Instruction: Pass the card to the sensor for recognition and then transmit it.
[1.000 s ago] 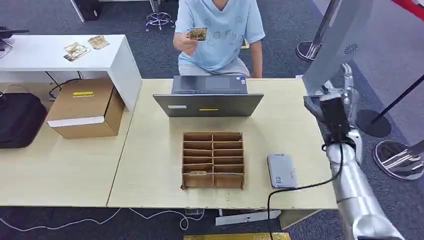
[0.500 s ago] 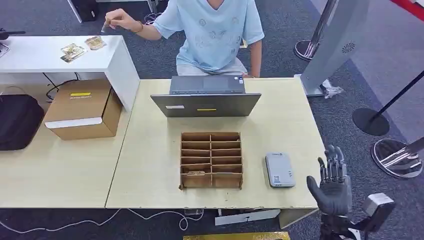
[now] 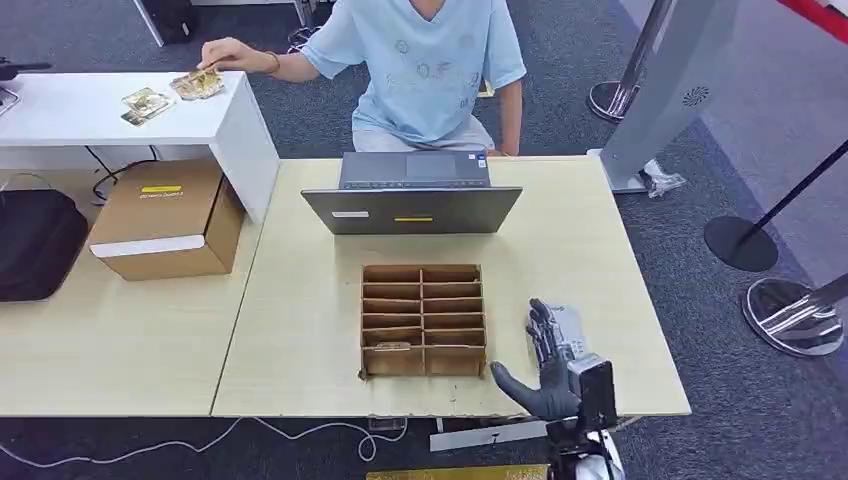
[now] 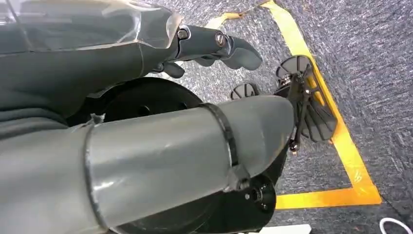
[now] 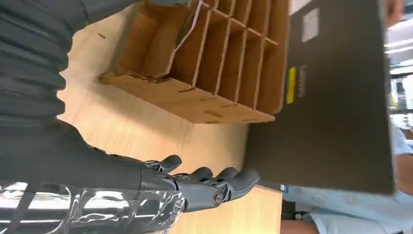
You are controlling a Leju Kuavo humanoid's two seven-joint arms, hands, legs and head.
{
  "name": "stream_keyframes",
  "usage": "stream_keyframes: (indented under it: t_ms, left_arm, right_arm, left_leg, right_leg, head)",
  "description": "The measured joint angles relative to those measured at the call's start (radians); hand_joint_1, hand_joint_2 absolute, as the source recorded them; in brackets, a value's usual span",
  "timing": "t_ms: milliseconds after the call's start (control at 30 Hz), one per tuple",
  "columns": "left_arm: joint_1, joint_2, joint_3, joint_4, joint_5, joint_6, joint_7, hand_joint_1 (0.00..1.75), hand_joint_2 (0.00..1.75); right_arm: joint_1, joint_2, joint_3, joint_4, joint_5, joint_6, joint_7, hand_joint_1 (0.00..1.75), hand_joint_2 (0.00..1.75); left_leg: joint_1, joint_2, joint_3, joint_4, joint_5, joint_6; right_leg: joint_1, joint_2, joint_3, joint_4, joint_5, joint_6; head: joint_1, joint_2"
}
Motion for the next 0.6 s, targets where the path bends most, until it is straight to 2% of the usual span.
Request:
stream_keyframes:
  t_ms: [300, 600]
  left_arm:
    - [0.001, 0.000, 0.000, 0.000, 0.005, -0.009, 0.008, 0.00, 0.00]
    - [0.002, 0.002, -0.001, 0.000, 0.006, -0.019, 0.013, 0.00, 0.00]
  right_arm:
    - [0.011, 0.000, 0.021, 0.003, 0.149, -0.130, 0.042, 0.00, 1.75]
    - [0.034, -0.001, 0.008, -0.027, 0.189, -0.210, 0.037, 0.00, 1.75]
  left_leg:
    - [0.000, 0.000, 0.000, 0.000, 0.000, 0.000]
    - [0.000, 0.000, 0.000, 0.000, 0.000, 0.000]
  right_leg:
    - [0.000, 0.000, 0.000, 0.000, 0.000, 0.000]
    - [0.000, 0.000, 0.000, 0.000, 0.000, 0.000]
  head:
    - [0.000, 0.000]
    - [0.000, 0.000]
